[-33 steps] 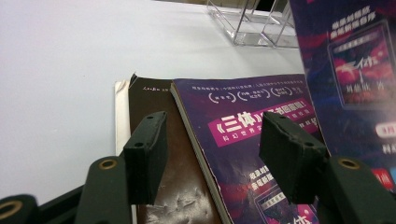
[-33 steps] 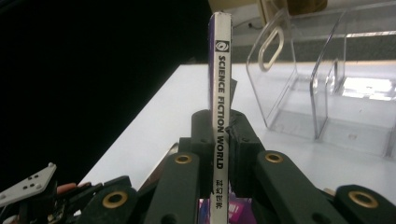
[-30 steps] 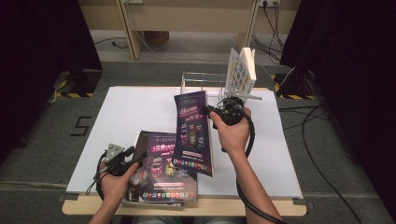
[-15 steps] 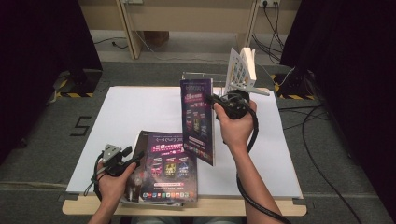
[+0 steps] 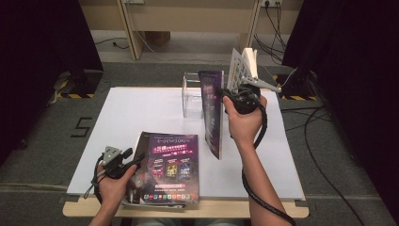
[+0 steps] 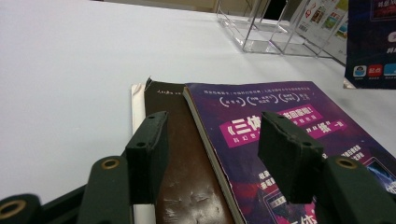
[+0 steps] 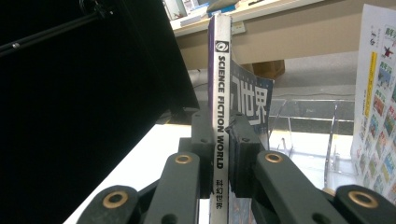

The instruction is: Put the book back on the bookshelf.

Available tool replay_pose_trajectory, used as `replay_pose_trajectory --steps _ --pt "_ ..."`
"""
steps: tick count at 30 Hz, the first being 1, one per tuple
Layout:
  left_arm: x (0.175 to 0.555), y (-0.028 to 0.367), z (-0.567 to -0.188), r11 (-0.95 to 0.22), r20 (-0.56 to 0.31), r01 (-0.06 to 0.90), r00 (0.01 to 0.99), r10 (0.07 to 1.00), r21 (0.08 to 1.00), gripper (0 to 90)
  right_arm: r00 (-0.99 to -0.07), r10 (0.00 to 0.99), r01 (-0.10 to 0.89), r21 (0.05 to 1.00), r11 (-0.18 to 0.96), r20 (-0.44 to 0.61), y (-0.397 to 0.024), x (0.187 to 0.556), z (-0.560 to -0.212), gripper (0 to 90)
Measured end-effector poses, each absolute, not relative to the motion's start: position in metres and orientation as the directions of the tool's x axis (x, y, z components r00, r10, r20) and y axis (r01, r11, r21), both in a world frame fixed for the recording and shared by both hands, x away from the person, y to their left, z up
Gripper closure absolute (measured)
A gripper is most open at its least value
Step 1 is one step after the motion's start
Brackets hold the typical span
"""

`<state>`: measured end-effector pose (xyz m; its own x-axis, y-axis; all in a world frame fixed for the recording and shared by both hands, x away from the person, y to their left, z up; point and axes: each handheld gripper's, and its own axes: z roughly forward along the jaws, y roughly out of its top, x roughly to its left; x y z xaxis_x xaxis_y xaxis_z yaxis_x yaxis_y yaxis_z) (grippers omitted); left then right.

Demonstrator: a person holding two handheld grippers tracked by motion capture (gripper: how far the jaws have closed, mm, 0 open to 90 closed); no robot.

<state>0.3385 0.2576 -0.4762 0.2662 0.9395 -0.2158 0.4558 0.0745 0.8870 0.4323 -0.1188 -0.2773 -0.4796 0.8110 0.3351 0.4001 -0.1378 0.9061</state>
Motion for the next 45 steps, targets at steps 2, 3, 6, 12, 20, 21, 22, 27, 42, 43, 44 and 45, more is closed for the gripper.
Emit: replay_pose_trajectory --steps 2,3,6,12,20,21,22,27,42,43,44,45 --pt "0.339 0.257 -0.477 0.073 -0.215 0.457 0.268 0.939 0.887 42.2 -0.477 0.813 0.395 0.908 -0.141 0.334 -0.120 0.433 -0.275 83.6" --pt "0.338 0.257 -0.476 0.073 -0.215 0.455 0.268 0.939 0.887 42.1 -0.476 0.814 0.391 0.909 -0.143 0.333 -0.121 0.434 -0.274 83.6" --pt "0.338 0.257 -0.476 0.073 -0.213 0.454 0.267 0.940 0.888 42.1 -0.470 0.817 0.382 0.912 -0.153 0.334 -0.124 0.436 -0.271 83.6" --pt "0.338 0.258 -0.477 0.072 -0.212 0.457 0.265 0.941 0.887 42.1 -0.463 0.821 0.381 0.911 -0.158 0.335 -0.124 0.439 -0.273 83.6" --pt "0.338 0.258 -0.478 0.070 -0.211 0.458 0.265 0.941 0.886 42.0 -0.443 0.837 0.369 0.916 -0.156 0.321 -0.126 0.445 -0.273 83.6" --pt "0.338 0.257 -0.478 0.069 -0.211 0.460 0.265 0.941 0.885 41.9 -0.440 0.838 0.366 0.917 -0.161 0.322 -0.127 0.446 -0.272 83.6" --pt "0.338 0.257 -0.478 0.069 -0.211 0.460 0.265 0.941 0.885 42.0 -0.440 0.839 0.361 0.918 -0.162 0.321 -0.128 0.447 -0.271 83.6" --pt "0.338 0.258 -0.478 0.069 -0.208 0.456 0.262 0.943 0.888 41.9 -0.427 0.844 0.356 0.918 -0.174 0.326 -0.129 0.454 -0.269 83.6" --pt "0.337 0.261 -0.477 0.075 -0.206 0.449 0.251 0.946 0.890 42.0 -0.414 0.848 0.349 0.918 -0.189 0.332 -0.131 0.458 -0.271 83.6" --pt "0.337 0.261 -0.477 0.075 -0.206 0.449 0.251 0.946 0.890 42.0 -0.412 0.849 0.345 0.919 -0.191 0.331 -0.131 0.458 -0.271 83.6" --pt "0.337 0.260 -0.477 0.076 -0.207 0.450 0.251 0.946 0.890 42.0 -0.411 0.850 0.344 0.919 -0.191 0.331 -0.131 0.458 -0.271 83.6" --pt "0.337 0.260 -0.477 0.074 -0.206 0.451 0.251 0.946 0.890 42.0 -0.411 0.850 0.342 0.920 -0.190 0.328 -0.131 0.459 -0.271 83.6"
